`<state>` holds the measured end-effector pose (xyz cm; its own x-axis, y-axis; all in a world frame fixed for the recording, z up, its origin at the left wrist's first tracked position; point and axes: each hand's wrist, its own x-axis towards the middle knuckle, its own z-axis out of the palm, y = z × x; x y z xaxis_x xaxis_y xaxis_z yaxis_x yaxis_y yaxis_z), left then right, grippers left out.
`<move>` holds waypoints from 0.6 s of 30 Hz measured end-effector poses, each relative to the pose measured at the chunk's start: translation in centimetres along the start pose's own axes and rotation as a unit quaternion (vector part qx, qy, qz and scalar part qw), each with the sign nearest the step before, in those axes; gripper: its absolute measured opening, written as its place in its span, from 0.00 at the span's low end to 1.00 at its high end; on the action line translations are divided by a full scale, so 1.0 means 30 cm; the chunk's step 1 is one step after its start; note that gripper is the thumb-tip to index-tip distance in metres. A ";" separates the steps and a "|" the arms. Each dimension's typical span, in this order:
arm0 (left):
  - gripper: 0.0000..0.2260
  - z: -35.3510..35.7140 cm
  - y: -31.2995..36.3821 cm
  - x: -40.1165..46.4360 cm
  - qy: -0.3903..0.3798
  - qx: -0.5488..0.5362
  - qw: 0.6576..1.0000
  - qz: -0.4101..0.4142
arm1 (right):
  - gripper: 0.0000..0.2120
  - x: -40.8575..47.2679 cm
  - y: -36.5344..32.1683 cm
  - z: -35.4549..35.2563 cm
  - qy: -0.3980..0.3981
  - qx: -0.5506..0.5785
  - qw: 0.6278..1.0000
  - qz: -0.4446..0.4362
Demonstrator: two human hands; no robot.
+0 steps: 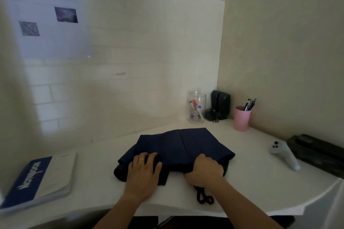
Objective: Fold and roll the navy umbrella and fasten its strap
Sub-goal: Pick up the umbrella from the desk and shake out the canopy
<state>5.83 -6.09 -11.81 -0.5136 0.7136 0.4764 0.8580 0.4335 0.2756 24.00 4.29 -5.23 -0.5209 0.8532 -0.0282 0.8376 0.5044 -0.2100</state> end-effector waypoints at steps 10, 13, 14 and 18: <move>0.28 0.021 0.006 0.014 0.072 -0.002 0.997 -0.002 | 0.26 0.101 -0.088 0.104 0.164 0.053 0.985 -0.007; 0.26 -0.049 0.032 0.026 0.146 -0.060 0.987 -0.013 | 0.30 0.105 -0.086 0.075 0.257 0.195 0.946 -0.017; 0.25 -0.077 0.040 0.036 0.181 -0.086 0.980 -0.021 | 0.31 0.103 -0.080 0.059 0.282 0.256 0.924 -0.027; 0.23 -0.243 0.071 0.113 0.272 -0.236 0.930 -0.071 | 0.26 0.098 -0.069 -0.075 0.238 0.547 0.802 -0.034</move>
<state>5.99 -6.77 -3.52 -0.6517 0.2284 0.7233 0.7562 0.1219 0.6428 21.11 6.07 -2.68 -0.2190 0.9140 0.3416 0.0275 0.3558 -0.9342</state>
